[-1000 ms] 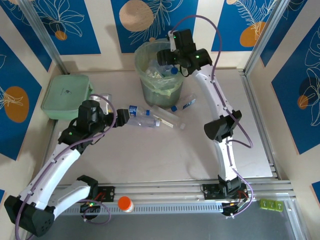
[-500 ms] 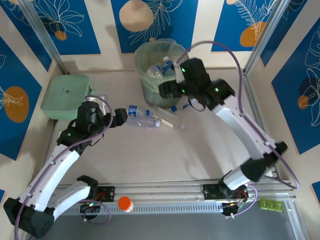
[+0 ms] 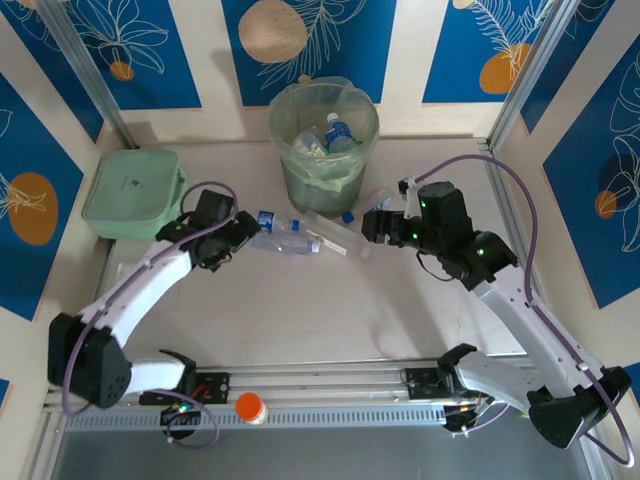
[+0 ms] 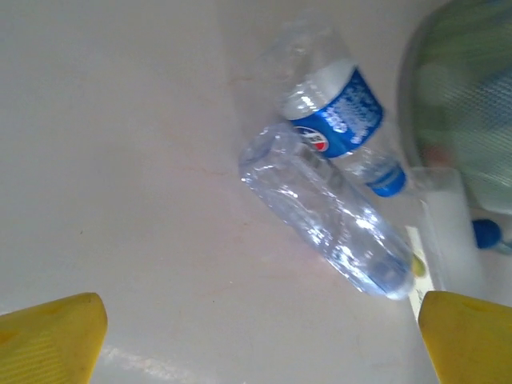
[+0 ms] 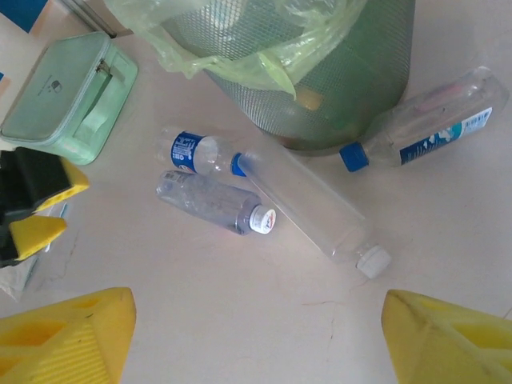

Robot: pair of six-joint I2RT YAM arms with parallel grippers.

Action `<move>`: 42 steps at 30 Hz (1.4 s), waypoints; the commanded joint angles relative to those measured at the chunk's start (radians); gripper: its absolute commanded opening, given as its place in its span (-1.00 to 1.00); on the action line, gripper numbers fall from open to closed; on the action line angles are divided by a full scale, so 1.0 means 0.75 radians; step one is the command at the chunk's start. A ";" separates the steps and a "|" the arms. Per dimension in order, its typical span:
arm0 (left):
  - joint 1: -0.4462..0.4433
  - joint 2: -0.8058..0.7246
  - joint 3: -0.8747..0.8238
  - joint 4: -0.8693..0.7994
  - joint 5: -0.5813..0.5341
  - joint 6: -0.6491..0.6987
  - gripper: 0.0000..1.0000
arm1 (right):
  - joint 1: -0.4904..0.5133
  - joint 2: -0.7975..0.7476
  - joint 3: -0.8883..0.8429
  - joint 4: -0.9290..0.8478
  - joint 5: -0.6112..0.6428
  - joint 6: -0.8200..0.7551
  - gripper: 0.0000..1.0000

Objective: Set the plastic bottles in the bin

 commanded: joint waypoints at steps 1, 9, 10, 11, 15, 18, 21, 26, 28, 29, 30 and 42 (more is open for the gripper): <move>-0.010 0.139 0.088 0.060 -0.025 -0.118 0.98 | -0.026 -0.049 -0.043 0.067 -0.084 0.020 0.61; -0.036 0.409 0.149 0.207 0.024 -0.264 0.88 | -0.053 -0.113 -0.093 0.031 -0.108 -0.030 0.61; -0.040 0.438 0.156 0.220 0.032 -0.277 0.87 | -0.058 -0.124 -0.098 0.031 -0.109 -0.037 0.61; -0.044 0.462 0.163 0.225 0.037 -0.293 0.86 | -0.064 -0.132 -0.102 0.029 -0.109 -0.043 0.61; -0.068 0.553 0.200 0.260 0.029 -0.316 0.83 | -0.068 -0.159 -0.115 0.030 -0.118 -0.054 0.61; -0.076 0.619 0.235 0.279 0.043 -0.331 0.78 | -0.068 -0.161 -0.120 0.033 -0.125 -0.055 0.61; -0.084 0.672 0.263 0.284 0.050 -0.335 0.71 | -0.067 -0.162 -0.125 0.039 -0.124 -0.061 0.61; -0.103 0.708 0.255 0.293 0.035 -0.342 0.57 | -0.068 -0.161 -0.129 0.040 -0.116 -0.069 0.61; -0.105 0.718 0.247 0.287 0.033 -0.347 0.51 | -0.068 -0.161 -0.131 0.044 -0.115 -0.071 0.61; -0.105 0.724 0.242 0.289 0.032 -0.350 0.49 | -0.068 -0.158 -0.133 0.047 -0.113 -0.071 0.61; -0.105 0.726 0.235 0.296 0.031 -0.350 0.46 | -0.068 -0.157 -0.133 0.047 -0.111 -0.071 0.61; -0.105 0.713 0.155 0.313 0.049 -0.311 0.38 | -0.068 -0.178 -0.127 0.028 -0.105 -0.063 0.61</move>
